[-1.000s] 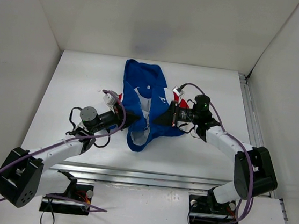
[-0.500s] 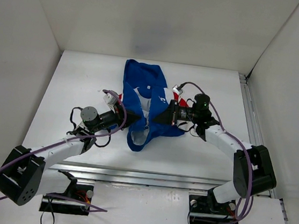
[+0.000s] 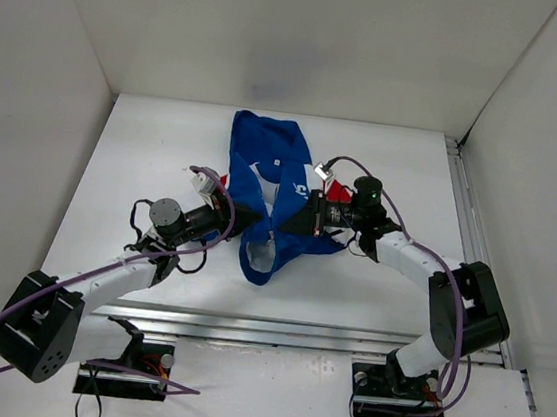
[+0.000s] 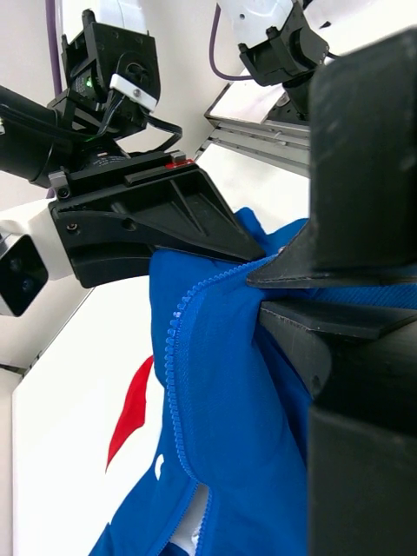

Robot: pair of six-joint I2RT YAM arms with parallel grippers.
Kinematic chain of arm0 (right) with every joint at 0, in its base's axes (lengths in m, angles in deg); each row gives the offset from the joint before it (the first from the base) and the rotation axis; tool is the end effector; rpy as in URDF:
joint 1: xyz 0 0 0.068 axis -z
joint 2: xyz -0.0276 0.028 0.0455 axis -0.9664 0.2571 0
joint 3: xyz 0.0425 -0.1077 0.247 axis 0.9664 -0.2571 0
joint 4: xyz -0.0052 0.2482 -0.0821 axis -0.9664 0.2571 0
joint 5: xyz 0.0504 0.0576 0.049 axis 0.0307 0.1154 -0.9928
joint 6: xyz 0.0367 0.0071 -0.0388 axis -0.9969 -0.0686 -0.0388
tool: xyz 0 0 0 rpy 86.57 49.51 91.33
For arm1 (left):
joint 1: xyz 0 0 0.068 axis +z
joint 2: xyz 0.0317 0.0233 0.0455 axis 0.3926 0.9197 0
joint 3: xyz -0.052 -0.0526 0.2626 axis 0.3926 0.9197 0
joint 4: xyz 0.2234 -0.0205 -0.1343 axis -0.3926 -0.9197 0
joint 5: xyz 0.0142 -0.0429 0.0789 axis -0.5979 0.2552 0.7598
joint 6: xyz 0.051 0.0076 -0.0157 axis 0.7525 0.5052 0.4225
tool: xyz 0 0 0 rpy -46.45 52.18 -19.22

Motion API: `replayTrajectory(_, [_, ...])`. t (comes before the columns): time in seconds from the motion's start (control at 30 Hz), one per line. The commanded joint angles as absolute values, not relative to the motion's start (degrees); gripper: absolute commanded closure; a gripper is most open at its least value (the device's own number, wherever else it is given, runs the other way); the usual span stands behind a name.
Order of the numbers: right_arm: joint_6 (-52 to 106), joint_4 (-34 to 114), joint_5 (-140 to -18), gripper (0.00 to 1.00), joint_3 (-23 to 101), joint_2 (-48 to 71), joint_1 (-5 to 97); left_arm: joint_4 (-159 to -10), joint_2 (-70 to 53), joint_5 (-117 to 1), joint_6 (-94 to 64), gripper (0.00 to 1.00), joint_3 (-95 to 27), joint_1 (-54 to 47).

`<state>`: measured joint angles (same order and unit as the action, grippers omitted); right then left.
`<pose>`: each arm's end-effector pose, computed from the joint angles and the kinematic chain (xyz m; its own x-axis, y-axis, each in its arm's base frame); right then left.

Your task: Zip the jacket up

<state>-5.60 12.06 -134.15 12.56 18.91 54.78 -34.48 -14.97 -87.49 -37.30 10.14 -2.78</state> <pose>0.2967 0.1437 0.2513 -0.7666 0.0232 -0.6417 -0.6334 0.1372 0.7616 0.2155 -0.1290 0.2636 -0.3502 -0.3149 -0.8822 0.8337 0.3244 -0.4468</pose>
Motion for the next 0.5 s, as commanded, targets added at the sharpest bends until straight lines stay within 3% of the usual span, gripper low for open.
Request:
replayTrajectory(0.0, [-6.2, 6.9, -134.3, 1.00, 15.2, 18.1, 54.2, -27.2, -16.7, -87.9, -37.8, 0.95, 7.3, -3.1])
replayTrajectory(0.47, [-7.3, 6.8, -134.8, 1.00, 15.1, 15.5, 55.5, -28.1, -17.4, -86.9, -37.0, 0.95, 8.2, -3.1])
